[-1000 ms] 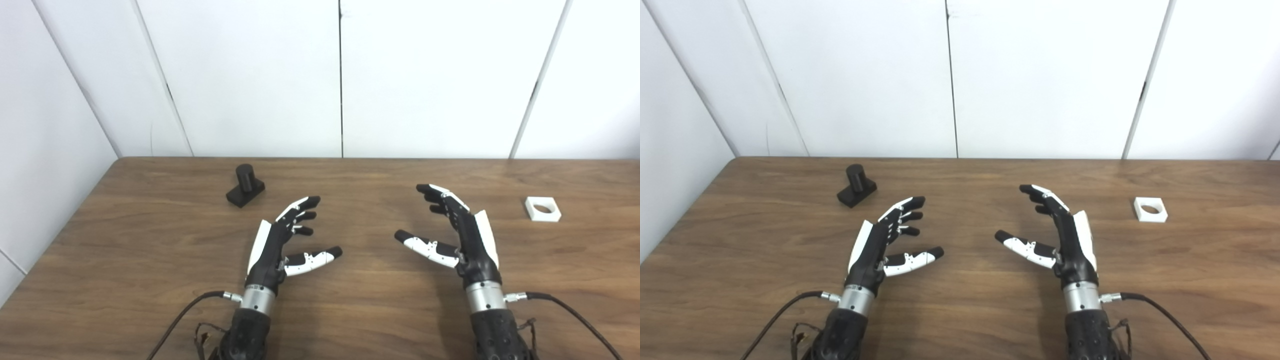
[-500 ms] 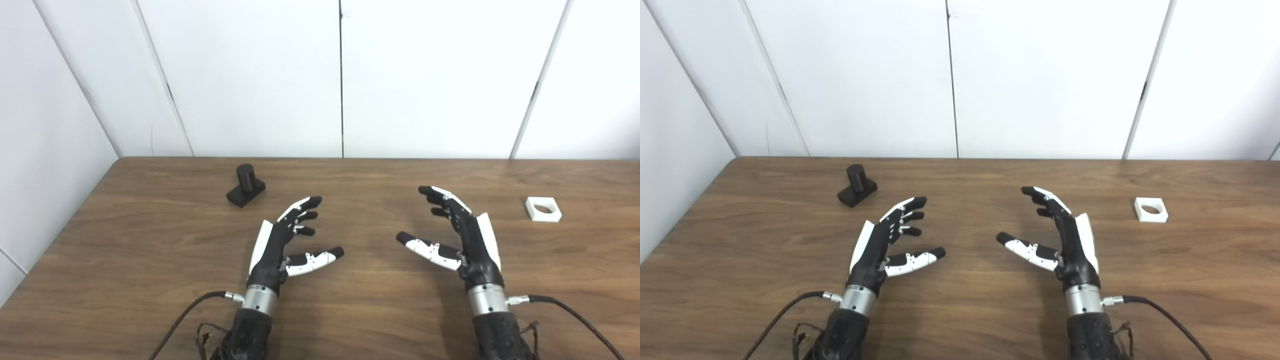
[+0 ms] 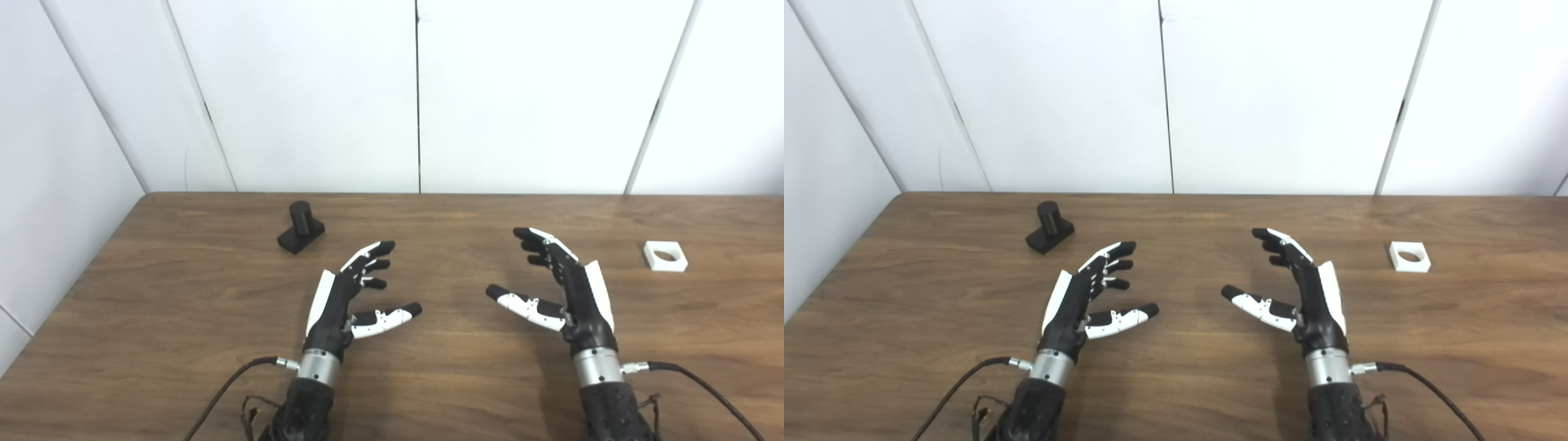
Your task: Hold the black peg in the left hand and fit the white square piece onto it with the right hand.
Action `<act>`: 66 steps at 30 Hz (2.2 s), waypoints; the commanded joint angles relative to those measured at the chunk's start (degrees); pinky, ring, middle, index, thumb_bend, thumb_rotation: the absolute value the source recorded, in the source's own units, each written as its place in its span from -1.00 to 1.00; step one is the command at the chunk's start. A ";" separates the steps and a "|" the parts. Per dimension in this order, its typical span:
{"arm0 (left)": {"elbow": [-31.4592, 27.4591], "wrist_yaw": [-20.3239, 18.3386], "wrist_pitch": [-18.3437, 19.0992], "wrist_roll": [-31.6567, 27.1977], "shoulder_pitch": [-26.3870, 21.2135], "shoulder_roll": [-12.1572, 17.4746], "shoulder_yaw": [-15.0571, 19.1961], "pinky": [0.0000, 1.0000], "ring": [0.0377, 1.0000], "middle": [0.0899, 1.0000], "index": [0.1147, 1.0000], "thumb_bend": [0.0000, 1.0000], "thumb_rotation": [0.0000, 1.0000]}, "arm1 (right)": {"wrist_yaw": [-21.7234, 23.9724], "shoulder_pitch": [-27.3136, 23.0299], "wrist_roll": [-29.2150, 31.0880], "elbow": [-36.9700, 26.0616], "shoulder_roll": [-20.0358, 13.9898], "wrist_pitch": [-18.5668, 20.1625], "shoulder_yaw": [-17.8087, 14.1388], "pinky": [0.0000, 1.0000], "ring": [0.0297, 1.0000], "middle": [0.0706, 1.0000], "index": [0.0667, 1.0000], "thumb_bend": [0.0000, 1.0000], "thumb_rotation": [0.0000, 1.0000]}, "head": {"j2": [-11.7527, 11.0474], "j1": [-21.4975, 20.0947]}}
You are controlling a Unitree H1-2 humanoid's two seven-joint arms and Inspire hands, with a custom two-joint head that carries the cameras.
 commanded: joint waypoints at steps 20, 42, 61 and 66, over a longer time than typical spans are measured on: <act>-0.93 1.94 -1.52 1.81 -1.73 -1.43 -0.98 0.32 0.57 0.64 0.55 0.45 -0.77 | 0.19 0.89 0.59 -0.46 -1.41 -1.73 -1.21 0.50 0.60 0.60 0.49 0.32 -0.61 | -0.93 8.24; 0.41 3.35 -2.17 1.61 -1.79 -2.22 -1.14 0.29 0.55 0.63 0.52 0.48 -0.81 | 0.94 1.49 1.92 -0.89 -1.65 -2.31 -2.09 0.38 0.57 0.61 0.50 0.34 -0.63 | -0.72 8.57; -9.17 8.12 9.91 20.23 -6.05 6.86 2.49 0.40 0.63 0.67 0.42 0.45 -0.51 | 0.57 1.57 2.26 -0.51 -1.41 -2.93 -2.27 0.37 0.57 0.61 0.49 0.34 -0.63 | -0.78 8.78; -8.51 7.64 10.89 20.88 -8.40 10.81 3.33 0.38 0.63 0.65 0.37 0.50 -0.55 | 0.01 1.30 1.51 -0.19 -1.71 -3.12 -2.42 0.34 0.54 0.58 0.48 0.34 -0.63 | -1.03 9.06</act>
